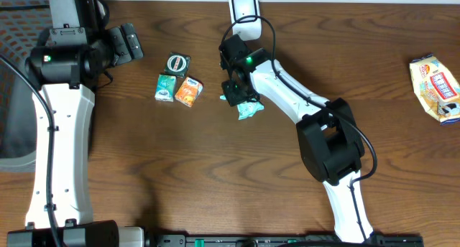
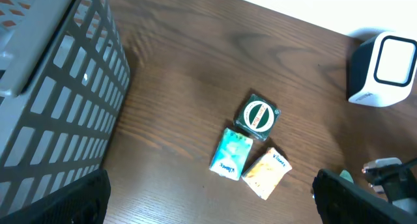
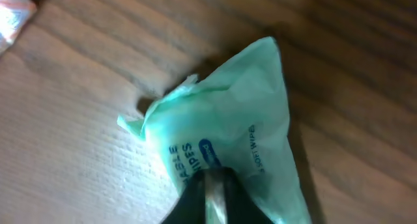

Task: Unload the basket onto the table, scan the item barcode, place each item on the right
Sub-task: 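Hold and turn the green pack below the scanner, then lower the green pack beside the orange pack and release it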

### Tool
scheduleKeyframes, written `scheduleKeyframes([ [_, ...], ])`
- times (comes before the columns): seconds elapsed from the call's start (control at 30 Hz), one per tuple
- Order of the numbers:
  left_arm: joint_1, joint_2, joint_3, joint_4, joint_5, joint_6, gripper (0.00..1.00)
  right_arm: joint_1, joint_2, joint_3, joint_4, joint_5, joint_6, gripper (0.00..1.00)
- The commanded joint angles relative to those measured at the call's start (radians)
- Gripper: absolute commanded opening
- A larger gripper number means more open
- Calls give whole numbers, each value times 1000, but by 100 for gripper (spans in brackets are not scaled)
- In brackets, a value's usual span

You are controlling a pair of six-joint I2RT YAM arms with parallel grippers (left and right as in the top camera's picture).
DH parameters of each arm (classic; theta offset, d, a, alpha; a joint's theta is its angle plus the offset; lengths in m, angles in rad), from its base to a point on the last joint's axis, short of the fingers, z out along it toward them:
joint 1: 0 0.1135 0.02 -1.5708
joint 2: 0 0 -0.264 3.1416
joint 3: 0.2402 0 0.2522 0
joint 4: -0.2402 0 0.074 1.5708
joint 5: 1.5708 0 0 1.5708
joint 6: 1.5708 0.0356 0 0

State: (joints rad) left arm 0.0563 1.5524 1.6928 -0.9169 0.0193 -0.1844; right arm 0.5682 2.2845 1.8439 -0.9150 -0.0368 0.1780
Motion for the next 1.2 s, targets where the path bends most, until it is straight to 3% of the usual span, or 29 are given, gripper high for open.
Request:
scheduleKeyframes([
  [0.0,0,6,-4,-3,-13,-8,98,-3,-91,24,-30,117,8,18],
  [0.13,0,6,-4,-3,-13,-8,98,-13,-155,24,-35,196,8,29],
  [0.3,0,6,-4,-3,-13,-8,98,-19,-159,19,-31,122,-32,31],
  [0.57,0,6,-4,-3,-13,-8,98,10,-143,0,-30,90,-89,46],
  [0.77,0,6,-4,-3,-13,-8,98,35,-136,-2,-31,73,-156,49],
  [1.0,0,6,-4,-3,-13,-8,98,100,-96,-9,-47,218,-188,61],
  [1.17,0,6,-4,-3,-13,-8,98,162,-38,-9,-59,381,-194,63],
])
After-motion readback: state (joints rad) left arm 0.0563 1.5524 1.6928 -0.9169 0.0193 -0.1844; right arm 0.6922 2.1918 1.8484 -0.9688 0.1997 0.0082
